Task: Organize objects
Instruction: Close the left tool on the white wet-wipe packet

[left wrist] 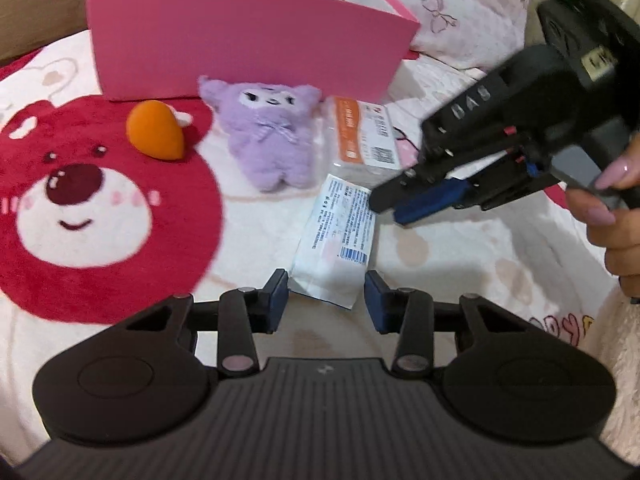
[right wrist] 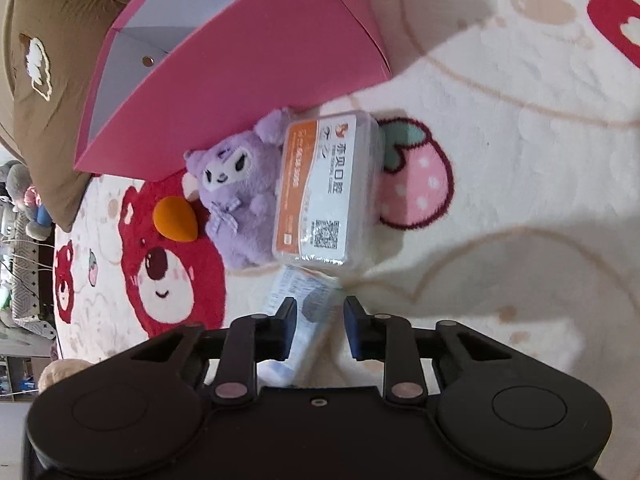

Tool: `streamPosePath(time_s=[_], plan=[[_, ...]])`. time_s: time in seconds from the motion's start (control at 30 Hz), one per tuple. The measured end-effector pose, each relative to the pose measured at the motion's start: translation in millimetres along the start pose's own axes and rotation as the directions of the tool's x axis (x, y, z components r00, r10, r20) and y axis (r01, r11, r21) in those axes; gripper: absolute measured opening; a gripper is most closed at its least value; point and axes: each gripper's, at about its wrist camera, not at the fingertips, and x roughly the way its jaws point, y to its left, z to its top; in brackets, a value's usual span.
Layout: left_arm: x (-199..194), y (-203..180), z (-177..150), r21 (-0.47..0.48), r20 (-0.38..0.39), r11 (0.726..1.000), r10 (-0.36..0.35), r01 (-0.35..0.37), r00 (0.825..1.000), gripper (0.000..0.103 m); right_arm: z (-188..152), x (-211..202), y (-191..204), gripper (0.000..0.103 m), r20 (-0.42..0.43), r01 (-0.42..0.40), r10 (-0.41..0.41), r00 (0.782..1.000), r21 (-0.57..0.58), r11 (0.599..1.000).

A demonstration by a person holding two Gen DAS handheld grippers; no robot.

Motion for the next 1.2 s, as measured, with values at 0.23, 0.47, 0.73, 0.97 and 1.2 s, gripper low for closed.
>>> streamPosePath(time_s=[0.23,0.47,0.73,0.97,1.2], plan=[[-6,42,9,-0.004,-0.111,0.999,0.053,-0.054,0.992,0.045,-5,-9,24,0.033,0.006,-0.073,0.075,0.997,-0.142,0.987],[-7,80,14,-0.194,-0.106,0.981,-0.021,0.000,0.994,0.044,-15,-1,55,0.042,0.031,0.008,0.002,1.000,-0.319,0.948],[-19,89,18,-0.270,-0.081,0.963,-0.041,0.017,0.996,0.025,-10,15,45,0.045,0.013,0.074,-0.074,0.997,-0.299,0.951],[-9,99,17,-0.383,-0.043,0.917,-0.137,0.110,0.990,0.025,-13,26,53,0.036,-0.025,0.074,-0.086,0.996,-0.312,0.947],[7,101,7,-0.485,-0.009,0.863,-0.167,0.142,0.986,0.025,-19,30,58,0.037,-0.047,0.068,-0.090,0.995,-0.352,0.934]])
